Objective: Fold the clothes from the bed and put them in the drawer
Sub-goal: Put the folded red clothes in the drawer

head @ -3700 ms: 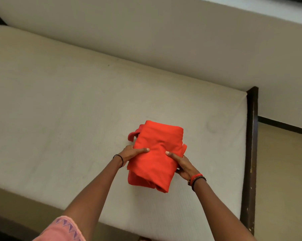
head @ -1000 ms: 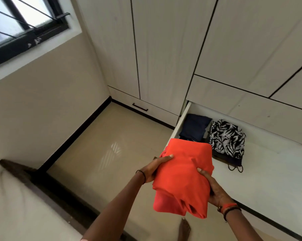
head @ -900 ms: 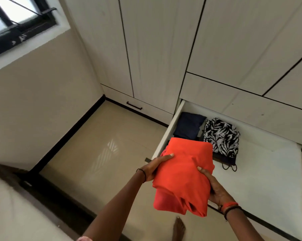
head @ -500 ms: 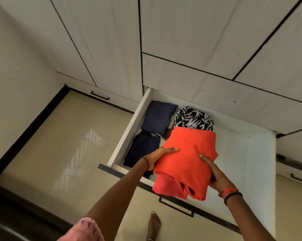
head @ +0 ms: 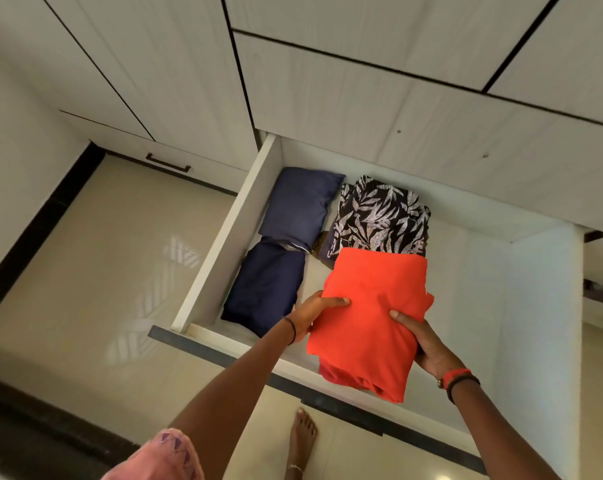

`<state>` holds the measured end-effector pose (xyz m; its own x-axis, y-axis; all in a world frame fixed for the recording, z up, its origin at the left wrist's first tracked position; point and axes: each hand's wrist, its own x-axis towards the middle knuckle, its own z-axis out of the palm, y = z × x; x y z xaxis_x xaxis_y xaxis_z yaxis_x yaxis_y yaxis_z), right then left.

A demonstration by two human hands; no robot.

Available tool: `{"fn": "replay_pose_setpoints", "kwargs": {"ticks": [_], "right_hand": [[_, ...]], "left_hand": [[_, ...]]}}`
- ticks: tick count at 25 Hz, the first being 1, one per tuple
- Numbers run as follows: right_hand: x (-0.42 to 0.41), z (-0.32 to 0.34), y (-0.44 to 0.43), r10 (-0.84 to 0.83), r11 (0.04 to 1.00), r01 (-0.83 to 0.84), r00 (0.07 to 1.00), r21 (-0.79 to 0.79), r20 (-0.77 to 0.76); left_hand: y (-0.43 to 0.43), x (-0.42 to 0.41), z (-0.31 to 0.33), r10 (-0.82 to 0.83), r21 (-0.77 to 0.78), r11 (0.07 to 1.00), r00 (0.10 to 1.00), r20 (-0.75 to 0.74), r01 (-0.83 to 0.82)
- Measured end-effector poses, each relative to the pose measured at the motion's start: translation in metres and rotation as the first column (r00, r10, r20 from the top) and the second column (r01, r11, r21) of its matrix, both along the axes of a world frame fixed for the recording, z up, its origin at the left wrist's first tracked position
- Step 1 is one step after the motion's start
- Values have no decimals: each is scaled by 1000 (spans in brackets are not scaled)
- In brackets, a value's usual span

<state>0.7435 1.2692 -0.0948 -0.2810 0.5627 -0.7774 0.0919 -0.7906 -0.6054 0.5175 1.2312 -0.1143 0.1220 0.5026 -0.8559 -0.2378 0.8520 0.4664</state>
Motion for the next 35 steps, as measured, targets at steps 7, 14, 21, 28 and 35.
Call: {"fn": "replay_pose_setpoints", "kwargs": {"ticks": [7, 14, 21, 28, 35], "right_hand": [[-5, -70, -9, 36, 994, -35, 999, -103, 6], [-11, -118, -10, -7, 991, 6, 1000, -134, -4], [-9, -115, -7, 100, 985, -70, 976, -157, 196], [-22, -66, -23, -75, 960, -150, 675, 236, 734], [-40, -13, -118, 230, 773, -565, 674, 289, 701]], "left_hand": [[-13, -2, -62, -17, -21, 1000, 1000, -9, 16], [-17, -5, -106, -66, 22, 997, 979, -192, 71], [-14, 1, -104, -268, -35, 957, 832, -485, 288], [-37, -5, -49, -470, -127, 770, 420, -777, 625], [-86, -16, 7, -441, 189, 443, 397, -805, 876]]}}
